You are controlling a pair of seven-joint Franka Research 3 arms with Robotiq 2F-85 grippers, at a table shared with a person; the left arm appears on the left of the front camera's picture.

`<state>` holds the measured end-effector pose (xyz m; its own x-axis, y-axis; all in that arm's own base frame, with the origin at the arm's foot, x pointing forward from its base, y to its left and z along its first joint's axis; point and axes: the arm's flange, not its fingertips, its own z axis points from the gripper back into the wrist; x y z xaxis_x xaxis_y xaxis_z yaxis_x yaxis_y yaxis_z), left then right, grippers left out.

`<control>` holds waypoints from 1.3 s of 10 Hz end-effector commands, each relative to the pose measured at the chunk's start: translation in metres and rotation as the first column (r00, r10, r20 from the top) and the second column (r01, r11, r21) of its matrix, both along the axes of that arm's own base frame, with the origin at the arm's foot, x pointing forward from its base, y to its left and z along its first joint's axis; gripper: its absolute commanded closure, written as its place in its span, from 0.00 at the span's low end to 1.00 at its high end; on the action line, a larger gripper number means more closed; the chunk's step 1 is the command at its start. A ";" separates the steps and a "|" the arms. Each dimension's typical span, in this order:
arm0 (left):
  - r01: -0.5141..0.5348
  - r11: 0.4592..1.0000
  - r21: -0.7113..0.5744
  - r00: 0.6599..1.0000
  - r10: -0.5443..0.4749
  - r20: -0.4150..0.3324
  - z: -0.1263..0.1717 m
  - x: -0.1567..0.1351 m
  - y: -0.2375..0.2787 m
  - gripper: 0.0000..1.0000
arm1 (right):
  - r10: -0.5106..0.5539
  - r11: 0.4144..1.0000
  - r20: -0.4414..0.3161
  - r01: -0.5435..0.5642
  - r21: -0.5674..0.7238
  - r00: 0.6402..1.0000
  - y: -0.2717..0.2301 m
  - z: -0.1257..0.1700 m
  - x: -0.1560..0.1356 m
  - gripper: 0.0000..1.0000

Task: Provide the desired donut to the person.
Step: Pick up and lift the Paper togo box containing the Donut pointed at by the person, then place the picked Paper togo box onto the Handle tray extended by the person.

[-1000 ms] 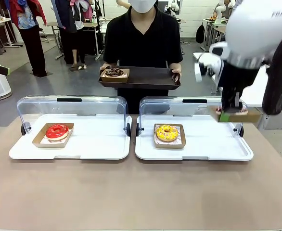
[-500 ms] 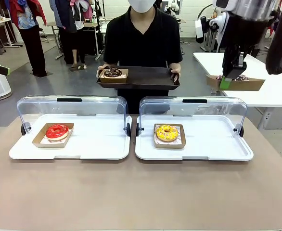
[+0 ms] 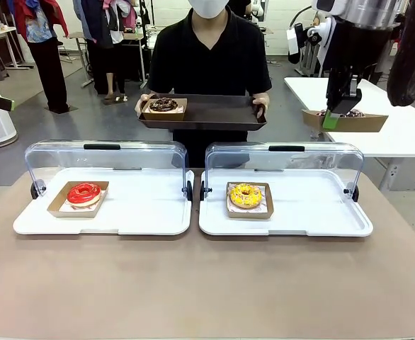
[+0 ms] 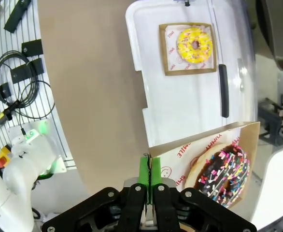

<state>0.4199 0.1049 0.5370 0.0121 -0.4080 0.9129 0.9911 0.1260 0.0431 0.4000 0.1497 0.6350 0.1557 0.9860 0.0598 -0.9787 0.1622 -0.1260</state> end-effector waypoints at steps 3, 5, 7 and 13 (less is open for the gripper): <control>0.002 1.000 -0.014 1.000 -0.002 0.016 0.002 0.000 0.000 0.00 | -0.010 1.000 0.001 0.010 0.001 1.000 0.001 0.000 -0.003 1.00; 0.002 1.000 -0.014 1.000 -0.002 0.016 0.002 0.000 0.000 0.00 | -0.010 1.000 0.001 0.010 0.001 1.000 0.001 0.000 -0.003 1.00; 0.002 1.000 -0.014 1.000 -0.002 0.016 0.002 0.000 0.000 0.00 | -0.010 1.000 0.001 0.010 0.001 1.000 0.001 0.000 -0.003 1.00; 0.002 1.000 -0.014 1.000 -0.002 0.016 0.002 0.000 0.000 0.00 | -0.045 0.999 0.065 0.046 -0.004 0.997 0.012 0.035 -0.006 0.98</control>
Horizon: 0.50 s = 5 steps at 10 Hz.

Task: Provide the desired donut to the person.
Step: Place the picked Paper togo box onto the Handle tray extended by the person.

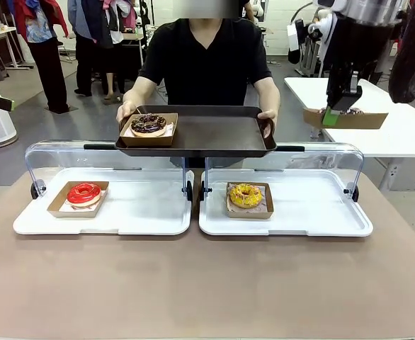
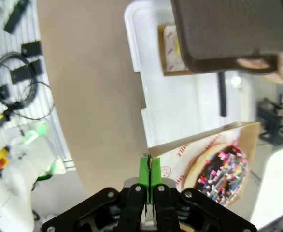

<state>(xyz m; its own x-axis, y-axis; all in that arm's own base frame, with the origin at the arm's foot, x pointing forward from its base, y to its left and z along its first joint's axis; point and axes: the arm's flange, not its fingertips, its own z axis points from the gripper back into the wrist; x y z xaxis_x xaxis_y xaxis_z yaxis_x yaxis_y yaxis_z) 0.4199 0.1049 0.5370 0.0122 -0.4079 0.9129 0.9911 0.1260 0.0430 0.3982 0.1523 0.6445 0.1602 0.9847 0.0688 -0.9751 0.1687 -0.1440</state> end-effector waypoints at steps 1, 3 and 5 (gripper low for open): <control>0.002 1.000 -0.014 1.000 -0.002 0.016 0.002 0.000 0.000 0.00 | -0.065 0.998 0.100 0.063 0.018 0.993 0.031 0.065 -0.004 0.98; 0.002 1.000 -0.014 1.000 -0.002 0.016 0.002 0.000 0.000 0.00 | -0.081 0.996 0.099 0.078 0.031 0.992 0.069 0.094 0.008 0.98; 0.002 1.000 -0.014 1.000 -0.002 0.016 0.002 0.000 0.000 0.00 | -0.079 0.994 0.058 0.074 0.083 0.995 0.127 0.088 0.020 0.98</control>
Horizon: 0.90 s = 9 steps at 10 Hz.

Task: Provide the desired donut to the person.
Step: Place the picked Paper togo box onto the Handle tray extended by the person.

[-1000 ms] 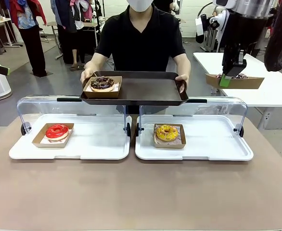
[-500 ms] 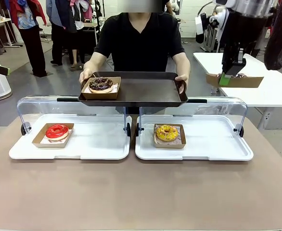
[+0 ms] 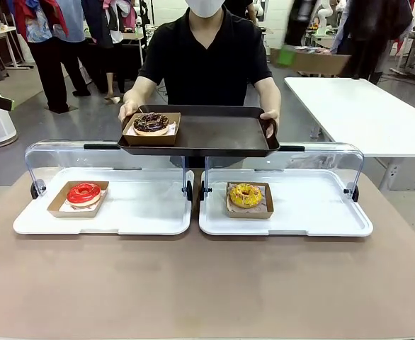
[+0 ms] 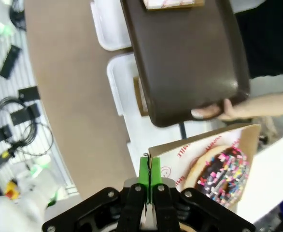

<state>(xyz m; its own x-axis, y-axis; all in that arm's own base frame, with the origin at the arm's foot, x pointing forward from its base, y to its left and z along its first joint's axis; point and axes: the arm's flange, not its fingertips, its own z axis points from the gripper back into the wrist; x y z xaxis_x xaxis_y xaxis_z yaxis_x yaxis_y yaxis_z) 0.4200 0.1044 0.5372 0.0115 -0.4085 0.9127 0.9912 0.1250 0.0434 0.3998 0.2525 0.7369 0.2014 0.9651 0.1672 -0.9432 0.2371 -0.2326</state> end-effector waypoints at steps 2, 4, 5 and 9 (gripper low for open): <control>0.001 1.000 -0.015 1.000 -0.001 0.016 0.002 0.000 0.000 0.00 | 0.017 0.999 -0.046 -0.015 0.042 0.999 0.084 -0.031 0.035 0.98; 0.001 1.000 -0.015 1.000 -0.001 0.016 0.002 0.000 0.000 0.00 | 0.059 0.998 -0.054 -0.057 0.041 0.997 0.117 -0.064 0.046 0.98; 0.001 1.000 -0.015 1.000 -0.001 0.016 0.002 0.000 0.000 0.00 | 0.061 0.997 -0.065 -0.058 0.053 0.996 0.125 -0.078 0.055 0.98; 0.001 1.000 -0.015 1.000 -0.001 0.016 0.002 0.000 0.000 0.00 | 0.083 0.995 -0.094 -0.077 0.065 0.992 0.130 -0.094 0.054 0.98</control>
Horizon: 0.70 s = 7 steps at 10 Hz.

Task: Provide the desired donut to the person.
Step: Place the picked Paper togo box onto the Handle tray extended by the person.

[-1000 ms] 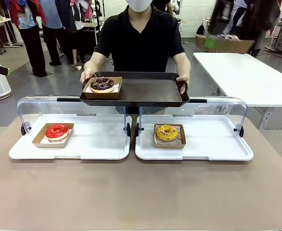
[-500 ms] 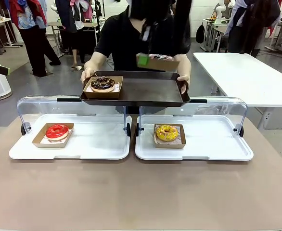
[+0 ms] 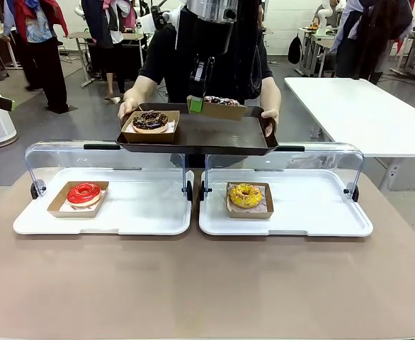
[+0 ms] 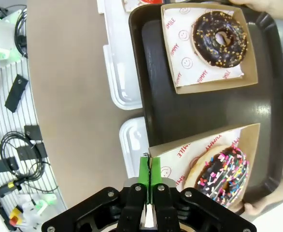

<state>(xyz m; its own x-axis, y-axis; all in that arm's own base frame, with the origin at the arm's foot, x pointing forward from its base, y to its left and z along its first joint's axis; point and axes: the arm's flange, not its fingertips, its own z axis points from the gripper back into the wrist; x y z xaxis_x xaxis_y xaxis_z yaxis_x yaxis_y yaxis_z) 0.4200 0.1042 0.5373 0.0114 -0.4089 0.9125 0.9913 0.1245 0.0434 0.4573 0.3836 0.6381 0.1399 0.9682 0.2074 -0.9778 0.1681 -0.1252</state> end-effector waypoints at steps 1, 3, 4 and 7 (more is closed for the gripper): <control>0.000 1.000 -0.015 1.000 0.000 0.016 0.002 0.000 0.001 0.00 | -0.003 1.000 0.002 0.003 0.002 1.000 -0.001 0.005 -0.003 0.98; 0.000 1.000 -0.015 1.000 0.000 0.016 0.002 0.000 0.001 0.00 | 0.000 1.000 0.001 0.000 0.000 1.000 0.000 0.001 0.000 0.98; 0.000 1.000 -0.015 1.000 0.000 0.016 0.002 0.000 0.001 0.00 | -0.010 1.000 0.030 0.010 0.024 1.000 -0.002 -0.003 0.004 0.98; 0.000 1.000 -0.015 1.000 0.000 0.016 0.002 0.000 0.001 0.00 | 0.022 1.000 0.052 -0.021 -0.005 0.998 0.006 -0.016 0.018 0.98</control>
<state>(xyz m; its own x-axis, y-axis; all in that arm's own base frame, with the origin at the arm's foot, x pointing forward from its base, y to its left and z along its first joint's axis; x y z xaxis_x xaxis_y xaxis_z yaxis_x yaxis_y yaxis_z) 0.4200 0.1043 0.5373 0.0115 -0.4089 0.9125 0.9913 0.1246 0.0434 0.4677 0.3864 0.6297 0.1344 0.9662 0.2202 -0.9760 0.1675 -0.1394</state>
